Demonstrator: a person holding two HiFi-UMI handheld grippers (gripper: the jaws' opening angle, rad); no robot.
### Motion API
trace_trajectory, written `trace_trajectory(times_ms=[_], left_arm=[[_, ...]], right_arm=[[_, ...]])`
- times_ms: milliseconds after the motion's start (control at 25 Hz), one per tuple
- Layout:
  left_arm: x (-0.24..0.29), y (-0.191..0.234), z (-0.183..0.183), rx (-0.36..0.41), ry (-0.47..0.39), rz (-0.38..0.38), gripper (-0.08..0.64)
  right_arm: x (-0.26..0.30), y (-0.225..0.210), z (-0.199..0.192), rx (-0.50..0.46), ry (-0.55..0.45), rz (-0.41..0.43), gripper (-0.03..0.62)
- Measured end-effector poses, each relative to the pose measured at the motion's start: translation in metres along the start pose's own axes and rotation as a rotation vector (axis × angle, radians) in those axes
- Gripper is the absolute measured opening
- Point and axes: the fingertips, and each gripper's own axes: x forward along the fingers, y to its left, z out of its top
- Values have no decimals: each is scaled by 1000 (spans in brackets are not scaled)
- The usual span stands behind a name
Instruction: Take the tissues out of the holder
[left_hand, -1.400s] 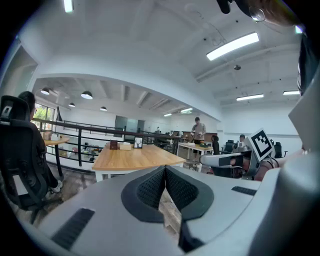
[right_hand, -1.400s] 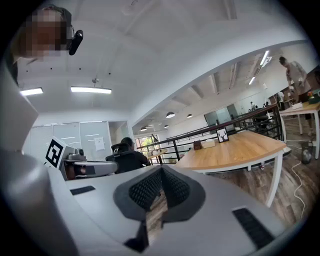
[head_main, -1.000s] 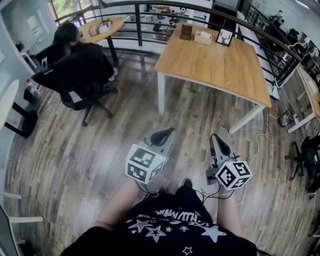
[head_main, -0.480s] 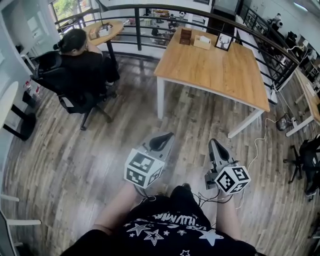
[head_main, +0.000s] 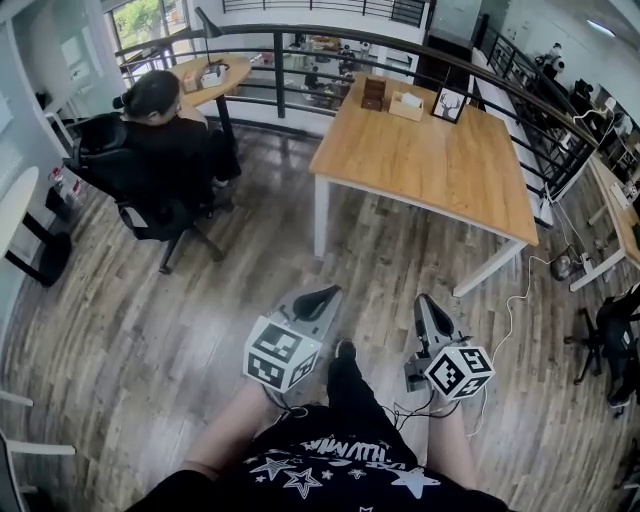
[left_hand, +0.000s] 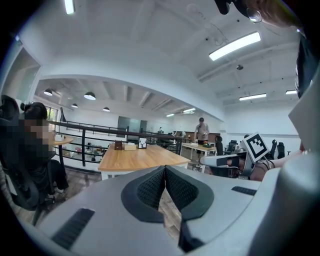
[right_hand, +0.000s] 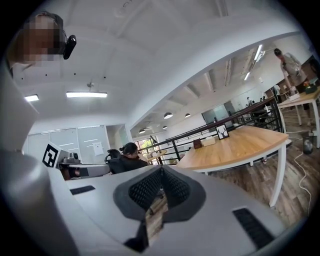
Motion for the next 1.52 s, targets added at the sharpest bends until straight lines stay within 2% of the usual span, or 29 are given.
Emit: trace_trajectory(times_ms=[400,1000,1520], left_arm=[[48,57,10,-10,6,40,14],[169,167,56,-37,5,83,14],[250,223,83,-29,20,104,14]], right_arm=[[77,-37,14,21,6,13,15],[226,-121,57,46,33,8,15],[310,-175,86,42,41,27,15]])
